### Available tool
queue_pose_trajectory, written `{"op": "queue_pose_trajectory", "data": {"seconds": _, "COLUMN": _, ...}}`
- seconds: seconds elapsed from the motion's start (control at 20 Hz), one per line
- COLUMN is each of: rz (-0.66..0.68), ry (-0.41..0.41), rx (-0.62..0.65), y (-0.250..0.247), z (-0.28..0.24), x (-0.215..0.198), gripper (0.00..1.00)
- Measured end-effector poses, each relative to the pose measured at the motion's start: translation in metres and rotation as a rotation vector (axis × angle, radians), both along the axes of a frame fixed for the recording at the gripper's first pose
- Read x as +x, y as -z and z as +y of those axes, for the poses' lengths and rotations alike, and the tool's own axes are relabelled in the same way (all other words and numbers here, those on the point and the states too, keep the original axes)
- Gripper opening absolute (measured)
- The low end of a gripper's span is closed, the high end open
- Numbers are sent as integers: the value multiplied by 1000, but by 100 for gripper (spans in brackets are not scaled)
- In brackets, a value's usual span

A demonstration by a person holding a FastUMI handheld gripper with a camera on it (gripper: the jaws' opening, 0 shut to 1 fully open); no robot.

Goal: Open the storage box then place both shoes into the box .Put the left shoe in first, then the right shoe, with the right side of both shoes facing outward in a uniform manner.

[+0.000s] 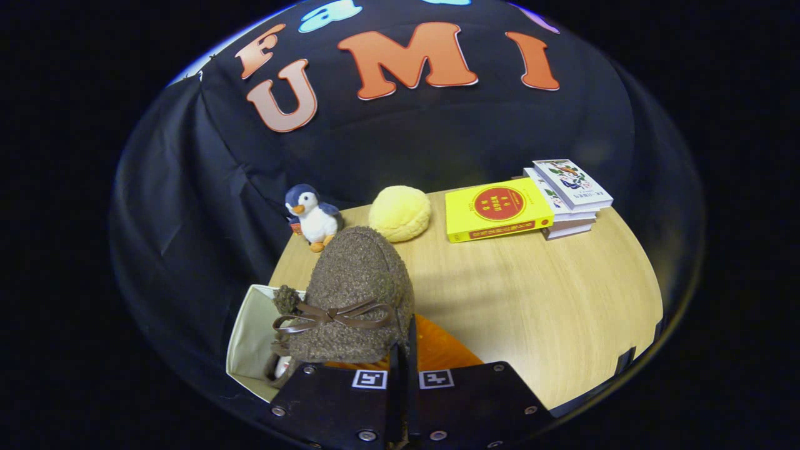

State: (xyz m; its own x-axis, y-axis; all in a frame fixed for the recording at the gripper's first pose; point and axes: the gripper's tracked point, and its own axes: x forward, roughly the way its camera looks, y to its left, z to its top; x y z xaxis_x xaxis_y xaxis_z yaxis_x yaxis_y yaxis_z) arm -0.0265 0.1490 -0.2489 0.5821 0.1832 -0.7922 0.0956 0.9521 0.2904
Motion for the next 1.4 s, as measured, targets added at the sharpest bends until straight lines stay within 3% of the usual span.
{"op": "queue_pose_trajectory", "data": {"seconds": 0.55, "rz": 30, "ry": -36, "rx": 17, "y": -9, "z": 134, "x": 6, "gripper": 4}}
{"op": "queue_pose_trajectory", "data": {"seconds": 0.8, "rz": 116, "ry": -90, "rx": -20, "y": 26, "z": 180, "x": -12, "gripper": 4}}
{"op": "queue_pose_trajectory", "data": {"seconds": 1.05, "rz": 157, "ry": -125, "rx": -113, "y": 59, "z": 195, "x": -22, "gripper": 5}}
{"op": "queue_pose_trajectory", "data": {"seconds": 1.25, "rz": 210, "ry": -135, "rx": -172, "y": 79, "z": 195, "x": -32, "gripper": 11}}
{"op": "queue_pose_trajectory", "data": {"seconds": 1.4, "rz": 276, "ry": -148, "rx": -141, "y": 83, "z": 201, "x": -49, "gripper": 24}}
